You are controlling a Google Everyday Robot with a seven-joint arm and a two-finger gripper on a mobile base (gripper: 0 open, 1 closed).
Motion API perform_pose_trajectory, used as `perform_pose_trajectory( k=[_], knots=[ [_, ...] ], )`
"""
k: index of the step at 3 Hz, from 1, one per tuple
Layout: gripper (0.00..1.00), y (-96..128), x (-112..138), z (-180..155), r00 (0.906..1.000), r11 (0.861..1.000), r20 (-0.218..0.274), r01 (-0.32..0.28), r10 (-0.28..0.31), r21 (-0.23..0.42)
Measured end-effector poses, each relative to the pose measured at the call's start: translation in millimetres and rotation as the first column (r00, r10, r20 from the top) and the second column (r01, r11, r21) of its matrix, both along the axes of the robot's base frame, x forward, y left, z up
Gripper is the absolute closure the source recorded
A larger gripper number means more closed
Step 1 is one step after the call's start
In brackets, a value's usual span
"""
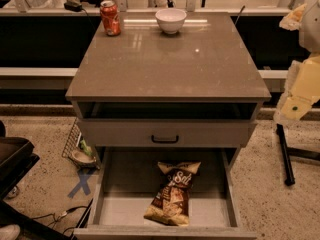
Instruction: Pick brown chip bag from middle drawer and place on counter
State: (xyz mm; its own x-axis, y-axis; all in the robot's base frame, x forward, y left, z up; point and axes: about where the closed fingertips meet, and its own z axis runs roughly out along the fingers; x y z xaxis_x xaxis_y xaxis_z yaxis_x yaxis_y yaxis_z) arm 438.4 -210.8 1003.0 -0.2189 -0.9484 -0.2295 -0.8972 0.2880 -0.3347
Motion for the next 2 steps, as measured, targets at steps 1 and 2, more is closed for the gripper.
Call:
perform_pose_trajectory(
  k=[1, 2],
  knots=[
    [0.0, 2.0, 6.6, -19.1, 0.9977, 0.996, -0.018, 0.065, -0.065, 0.053],
    [0.0, 4.4, 44.3, -90.8, 0.9776, 0.96, -0.042, 0.21, -0.206, 0.186]
  ],
)
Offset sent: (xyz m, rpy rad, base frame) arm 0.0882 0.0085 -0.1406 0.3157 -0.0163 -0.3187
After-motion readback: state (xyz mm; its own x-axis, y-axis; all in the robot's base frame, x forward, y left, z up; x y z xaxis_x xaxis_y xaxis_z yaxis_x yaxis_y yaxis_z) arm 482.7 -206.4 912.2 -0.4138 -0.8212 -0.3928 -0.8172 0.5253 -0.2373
